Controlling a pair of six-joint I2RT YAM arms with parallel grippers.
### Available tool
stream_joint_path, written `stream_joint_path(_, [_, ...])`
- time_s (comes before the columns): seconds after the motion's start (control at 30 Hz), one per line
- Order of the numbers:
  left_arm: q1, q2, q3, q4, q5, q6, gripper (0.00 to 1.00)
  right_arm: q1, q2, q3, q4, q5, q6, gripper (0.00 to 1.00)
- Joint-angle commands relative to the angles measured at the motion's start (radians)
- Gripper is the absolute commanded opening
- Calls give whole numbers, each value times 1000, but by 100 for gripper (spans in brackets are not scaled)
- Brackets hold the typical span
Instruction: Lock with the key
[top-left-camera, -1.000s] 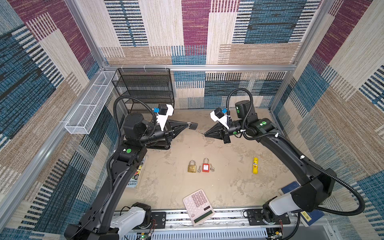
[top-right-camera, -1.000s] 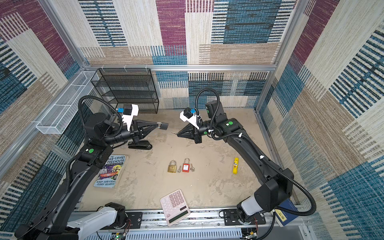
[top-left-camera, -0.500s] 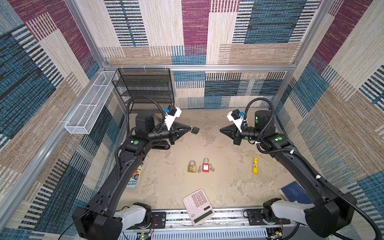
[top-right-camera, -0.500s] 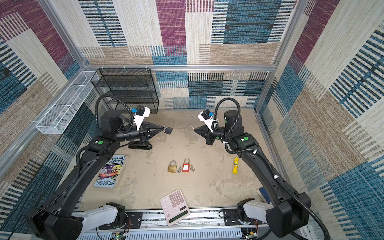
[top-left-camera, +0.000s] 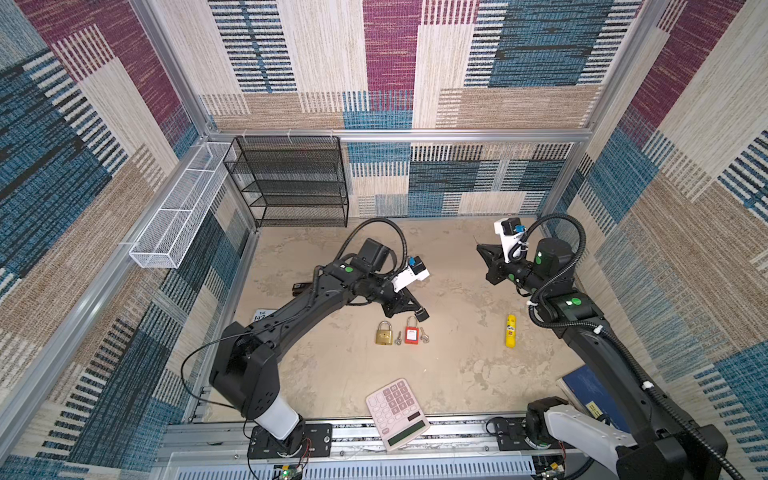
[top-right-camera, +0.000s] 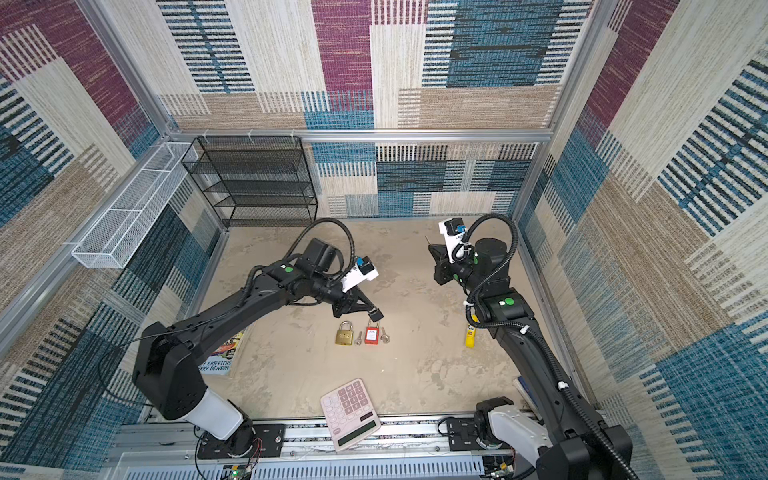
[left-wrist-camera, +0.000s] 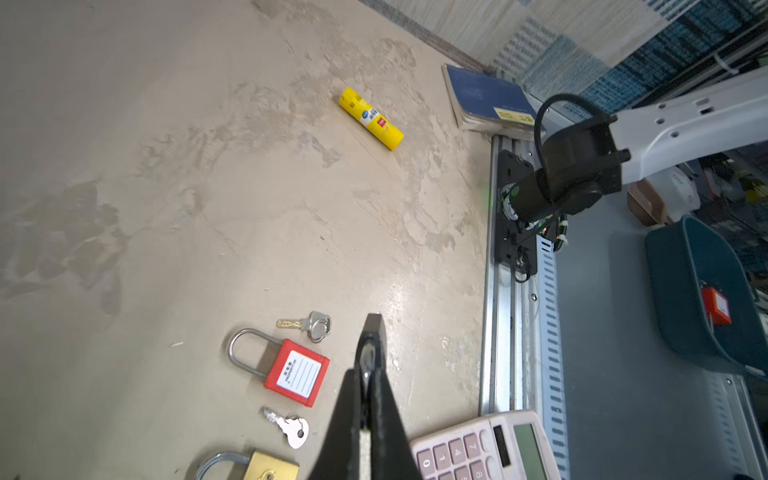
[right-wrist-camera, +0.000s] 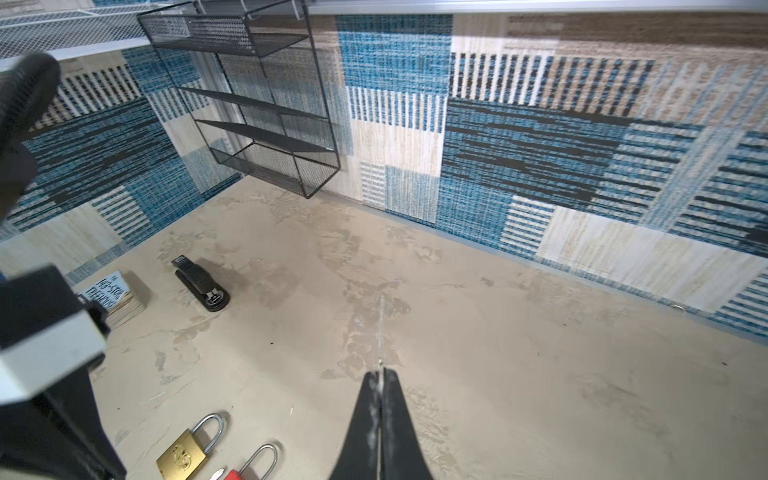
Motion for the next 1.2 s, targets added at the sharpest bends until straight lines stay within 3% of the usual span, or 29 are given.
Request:
stream_joint_path(0.0, [-29,76,62,-57,-34,56,0,-26,-13,-5,44,32,26,0])
stream_joint_path(0.43, [-146,513,504,-411,-102,215,0,-68,-47,-28,11,38,-4,0])
stream_joint_path(0.77, [-155,632,596,-460,-70,235,0,-90,-44,-35,2,15,-17,0])
stream_joint_path(1.17, [-162,695,654,-514,-116,250,0,-97,-31,-35,3,-12,-25,0])
